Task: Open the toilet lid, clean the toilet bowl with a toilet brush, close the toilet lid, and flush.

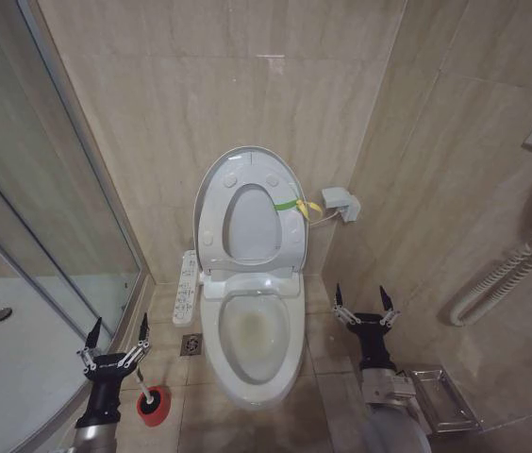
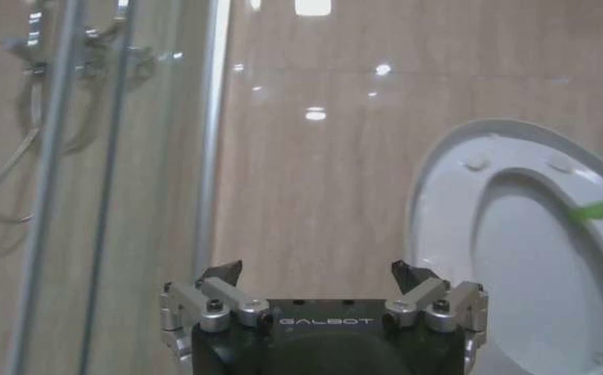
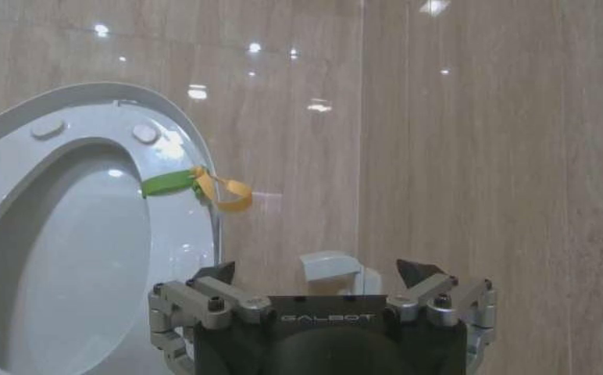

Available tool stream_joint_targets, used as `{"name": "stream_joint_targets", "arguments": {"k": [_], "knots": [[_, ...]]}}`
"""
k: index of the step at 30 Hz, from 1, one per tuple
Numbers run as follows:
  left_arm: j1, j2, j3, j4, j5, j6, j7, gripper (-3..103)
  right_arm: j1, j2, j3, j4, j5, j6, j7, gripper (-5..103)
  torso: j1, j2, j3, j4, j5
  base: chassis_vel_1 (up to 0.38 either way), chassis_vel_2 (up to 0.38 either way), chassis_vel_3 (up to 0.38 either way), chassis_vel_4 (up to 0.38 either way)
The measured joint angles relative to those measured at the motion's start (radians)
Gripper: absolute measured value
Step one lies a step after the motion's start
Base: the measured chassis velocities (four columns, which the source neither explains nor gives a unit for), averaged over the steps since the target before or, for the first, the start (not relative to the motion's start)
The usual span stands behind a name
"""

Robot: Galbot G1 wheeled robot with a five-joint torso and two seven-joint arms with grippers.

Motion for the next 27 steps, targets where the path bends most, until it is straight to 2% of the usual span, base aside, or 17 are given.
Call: {"name": "stream_joint_targets", "arguments": {"k": [4,7,10,12,13,17,23,27], "knots": [[0.037,-0.001,-0.019,-0.051,-0.044,0.056,-0.037,96,0.000,0.000,0.000,0.000,0.000,0.000,0.000,100,0.000,0.000,0.000,0.0000,0.0001,0.000,0.000,0.000,0.000],[0.047,-0.002,-0.024,-0.061,-0.049,0.069,-0.039,96,0.000,0.000,0.000,0.000,0.000,0.000,0.000,100,0.000,0.000,0.000,0.0000,0.0000,0.000,0.000,0.000,0.000],[0.048,-0.010,-0.039,-0.059,-0.047,0.072,-0.016,96,0.000,0.000,0.000,0.000,0.000,0.000,0.000,100,0.000,0.000,0.000,0.0000,-0.0001,0.000,0.000,0.000,0.000],[0.037,-0.022,-0.092,-0.032,-0.024,0.056,0.073,99,0.000,0.000,0.000,0.000,0.000,0.000,0.000,100,0.000,0.000,0.000,0.0001,-0.0001,0.000,0.000,0.000,0.000],[0.037,-0.022,-0.092,-0.032,-0.024,0.056,0.073,99,0.000,0.000,0.000,0.000,0.000,0.000,0.000,100,0.000,0.000,0.000,0.0001,-0.0001,0.000,0.000,0.000,0.000],[0.002,-0.044,-0.187,0.009,-0.035,0.042,0.169,99,0.000,0.000,0.000,0.000,0.000,0.000,0.000,100,0.000,0.000,0.000,-0.0001,0.0000,0.000,0.000,0.000,0.000],[-0.002,-0.074,-0.209,0.011,-0.077,0.064,0.179,102,0.000,0.000,0.000,0.000,0.000,0.000,0.000,100,0.000,0.000,0.000,0.0000,-0.0001,0.000,0.000,0.000,0.000],[0.005,-0.096,-0.169,-0.008,-0.072,0.096,0.144,99,0.000,0.000,0.000,0.000,0.000,0.000,0.000,100,0.000,0.000,0.000,0.0000,-0.0001,0.000,0.000,0.000,0.000]]}}
